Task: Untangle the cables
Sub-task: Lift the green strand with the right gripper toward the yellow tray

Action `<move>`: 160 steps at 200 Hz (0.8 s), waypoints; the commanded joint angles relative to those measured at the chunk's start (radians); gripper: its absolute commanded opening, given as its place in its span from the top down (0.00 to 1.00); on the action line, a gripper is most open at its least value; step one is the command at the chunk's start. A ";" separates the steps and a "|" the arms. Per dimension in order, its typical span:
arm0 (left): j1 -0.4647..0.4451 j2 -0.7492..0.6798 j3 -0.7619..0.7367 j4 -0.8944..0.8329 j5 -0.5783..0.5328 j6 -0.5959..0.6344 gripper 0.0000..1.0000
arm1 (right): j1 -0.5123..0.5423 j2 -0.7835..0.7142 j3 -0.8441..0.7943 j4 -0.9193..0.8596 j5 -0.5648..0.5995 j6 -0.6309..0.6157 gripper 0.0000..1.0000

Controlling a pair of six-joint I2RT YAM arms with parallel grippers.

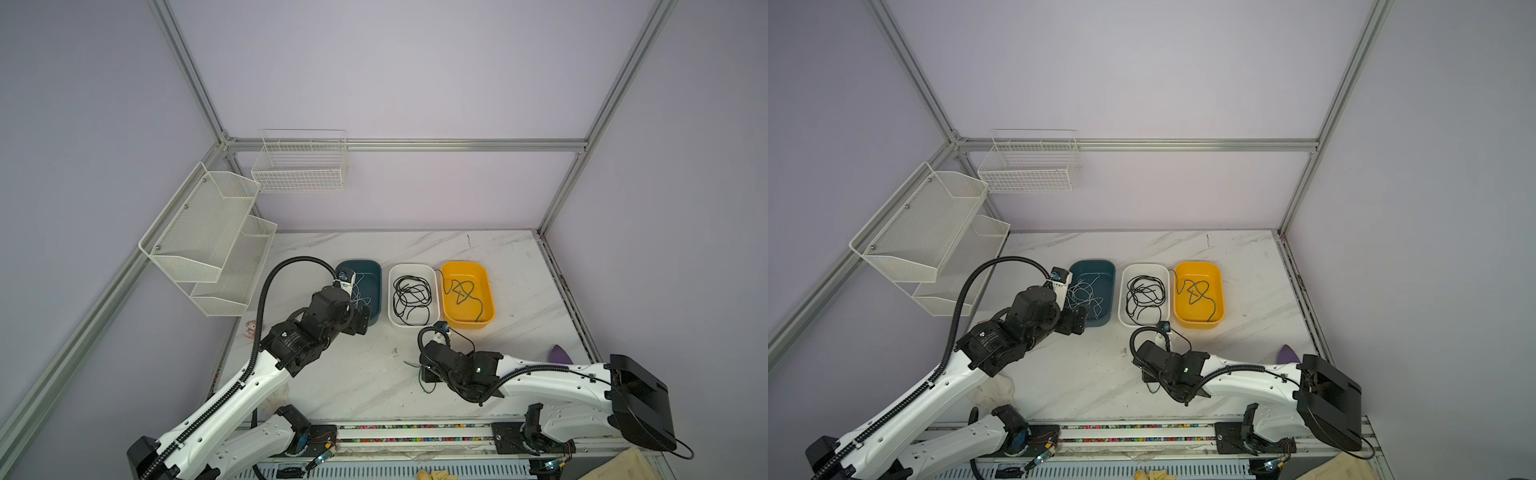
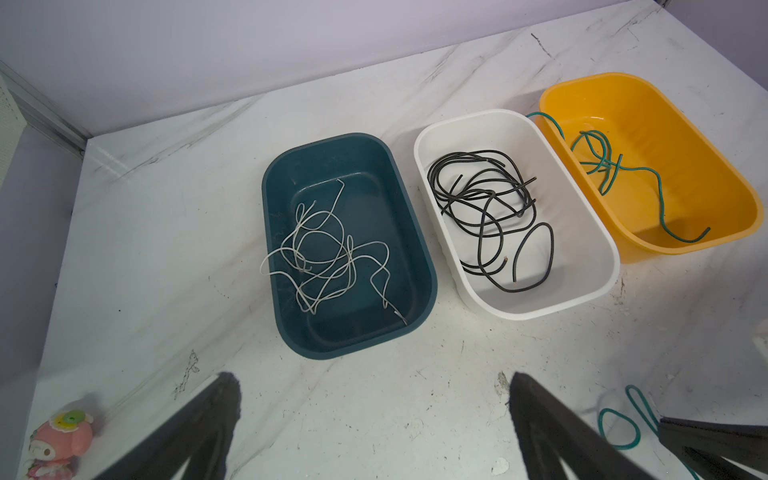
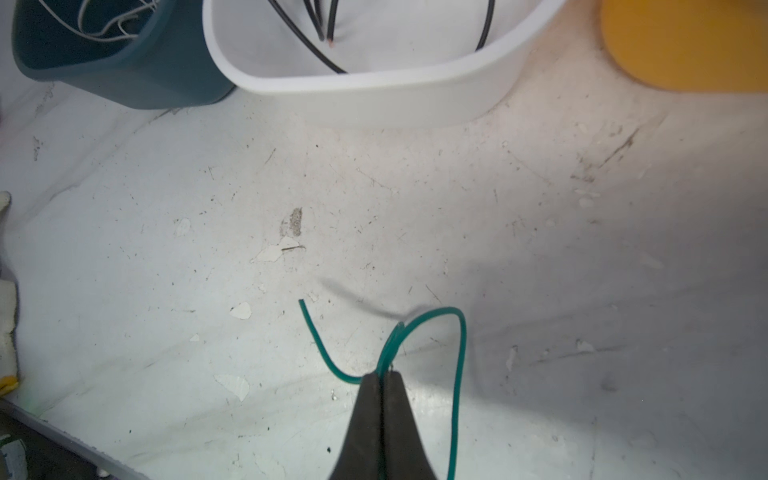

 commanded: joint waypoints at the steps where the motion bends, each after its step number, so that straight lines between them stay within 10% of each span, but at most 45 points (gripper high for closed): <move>1: 0.009 -0.003 -0.023 0.023 0.002 0.020 0.00 | -0.004 -0.102 0.066 -0.120 0.112 0.005 1.00; 64: 0.009 -0.009 -0.024 0.022 0.005 0.020 0.00 | -0.304 -0.260 0.274 -0.240 0.114 -0.233 1.00; 160: 0.009 -0.009 -0.029 0.021 0.016 0.020 0.00 | -0.742 0.027 0.417 -0.055 -0.142 -0.409 1.00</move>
